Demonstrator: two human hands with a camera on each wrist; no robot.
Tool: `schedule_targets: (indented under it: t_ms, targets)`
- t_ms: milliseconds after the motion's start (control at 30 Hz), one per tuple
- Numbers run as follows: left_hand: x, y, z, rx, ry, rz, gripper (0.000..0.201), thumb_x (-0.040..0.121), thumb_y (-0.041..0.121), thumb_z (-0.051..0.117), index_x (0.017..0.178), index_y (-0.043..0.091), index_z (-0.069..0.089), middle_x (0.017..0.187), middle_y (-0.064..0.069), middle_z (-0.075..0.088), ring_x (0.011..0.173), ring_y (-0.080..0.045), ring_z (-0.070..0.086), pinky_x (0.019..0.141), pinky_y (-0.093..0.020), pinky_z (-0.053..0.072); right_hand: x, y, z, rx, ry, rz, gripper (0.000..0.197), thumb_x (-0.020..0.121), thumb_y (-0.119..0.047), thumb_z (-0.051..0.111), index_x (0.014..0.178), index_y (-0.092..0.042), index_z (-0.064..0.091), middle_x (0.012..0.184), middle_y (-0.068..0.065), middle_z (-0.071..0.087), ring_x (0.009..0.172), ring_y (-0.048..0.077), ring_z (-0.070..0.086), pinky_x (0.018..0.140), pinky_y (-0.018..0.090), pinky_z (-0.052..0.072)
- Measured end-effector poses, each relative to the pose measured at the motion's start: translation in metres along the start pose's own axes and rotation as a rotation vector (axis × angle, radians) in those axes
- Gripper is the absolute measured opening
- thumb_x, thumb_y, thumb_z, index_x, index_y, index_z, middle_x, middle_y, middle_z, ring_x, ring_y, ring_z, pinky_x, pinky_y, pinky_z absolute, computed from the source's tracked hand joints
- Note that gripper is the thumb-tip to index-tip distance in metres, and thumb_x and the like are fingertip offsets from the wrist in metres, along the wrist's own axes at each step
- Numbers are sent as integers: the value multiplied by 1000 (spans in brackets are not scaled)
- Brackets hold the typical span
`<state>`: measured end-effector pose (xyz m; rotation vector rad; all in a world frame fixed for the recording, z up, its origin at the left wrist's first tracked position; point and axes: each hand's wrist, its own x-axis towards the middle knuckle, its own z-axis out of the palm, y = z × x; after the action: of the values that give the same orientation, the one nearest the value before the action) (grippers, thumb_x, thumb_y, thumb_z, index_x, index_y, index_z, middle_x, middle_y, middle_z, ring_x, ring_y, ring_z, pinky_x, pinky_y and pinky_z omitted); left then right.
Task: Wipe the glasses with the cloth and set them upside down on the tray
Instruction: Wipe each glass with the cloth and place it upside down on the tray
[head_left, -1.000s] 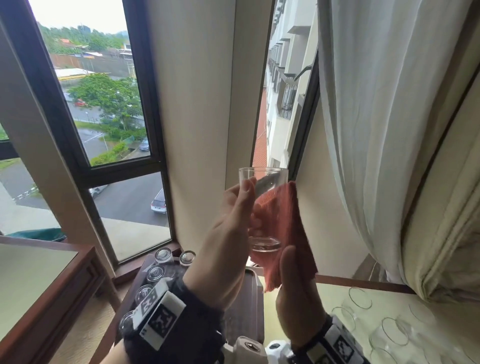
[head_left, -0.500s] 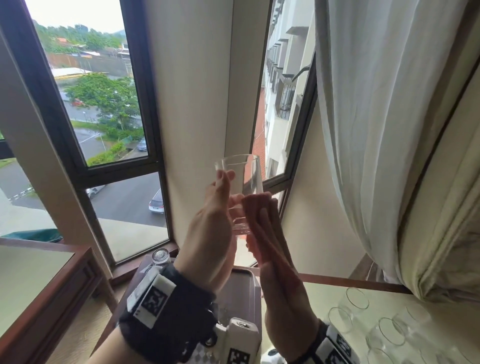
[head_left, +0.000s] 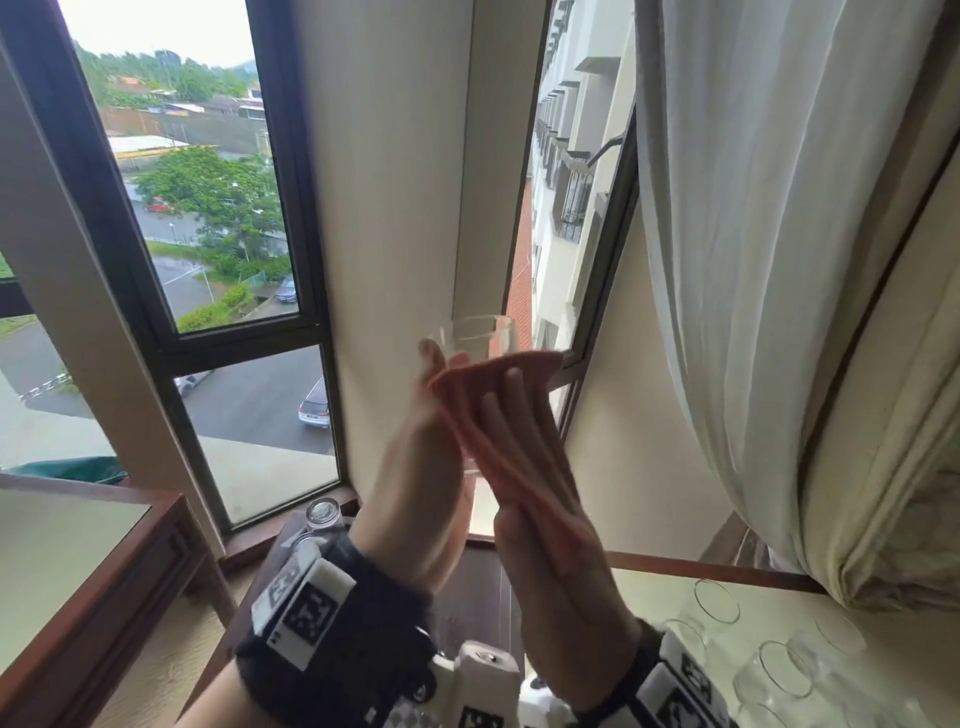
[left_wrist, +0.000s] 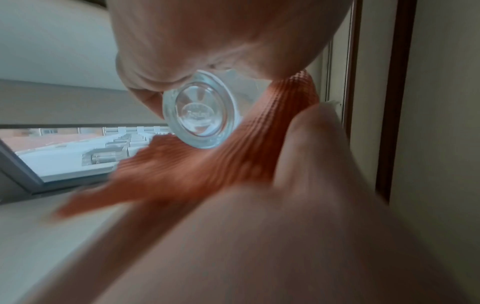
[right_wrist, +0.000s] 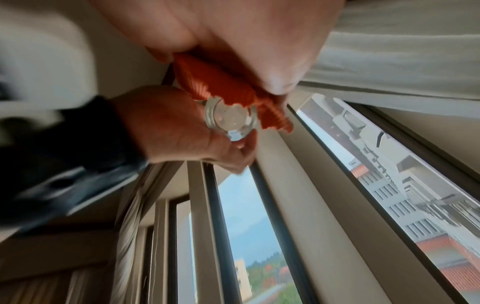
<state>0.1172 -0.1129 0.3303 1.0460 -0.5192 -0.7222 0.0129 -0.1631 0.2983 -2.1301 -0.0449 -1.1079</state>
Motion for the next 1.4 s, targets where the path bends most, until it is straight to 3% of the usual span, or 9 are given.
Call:
schedule_targets:
  t_ms: [200,333,500,700,867,1000,1133,1200,1400]
  targets:
    - [-2,13,-6,185,-23,3,78,73,85,70,112,18,70,99,-10,80,95,-25,77,90,-47,58,-27,19,11,149,79,118,59,109,-43,28,157,-9,29,166,5,26,155,30,17,124,55,18]
    - [-15,-6,1,231,-127,-12,38,90,40,74,109,12,56,84,-6,77,69,-11,74,64,-19,59,-13,22,-2,314,189,357,46,100,-62,32,142,-50,47,138,-21,61,134,11,54,107,30,48]
    - [-27,-19,10,260,-231,-5,66,84,71,54,129,22,57,97,16,74,86,9,68,84,-16,50,3,16,-28,109,322,374,55,85,-79,33,116,-39,56,119,-28,64,116,-9,57,93,4,45]
    - [-10,-14,4,182,-105,-41,71,93,87,36,132,37,67,134,-12,67,128,-34,59,105,-46,47,-5,6,-6,35,118,7,51,109,-36,24,156,-20,35,165,6,29,155,30,19,126,49,17]
    - [-4,0,0,110,-82,13,54,89,84,46,123,44,61,117,-16,64,106,-41,63,93,-48,56,-34,17,2,231,168,287,63,97,-70,31,150,-38,42,156,-6,45,148,18,36,119,29,31]
    - [-16,-8,9,145,-183,65,46,95,62,42,127,32,54,81,-2,63,76,-18,68,72,-21,60,-17,28,-17,261,236,667,94,77,-83,46,117,0,62,110,37,63,117,49,56,104,44,48]
    - [-20,-18,16,211,-166,65,55,93,69,33,134,37,50,104,6,69,100,-7,66,89,-21,53,-7,23,-30,333,217,455,56,96,-65,44,137,-27,53,127,4,64,122,2,58,109,22,44]
    - [-16,-20,16,230,-133,28,61,95,78,32,135,37,53,120,-6,67,113,-20,65,97,-33,50,3,20,-24,116,187,238,51,93,-68,47,138,-45,54,144,-3,58,139,20,50,119,47,35]
    - [5,-5,2,114,8,3,50,99,70,41,127,32,59,114,-12,78,112,-25,73,101,-45,50,-26,24,3,107,88,62,52,108,-33,28,155,-12,38,165,3,29,155,27,18,125,49,19]
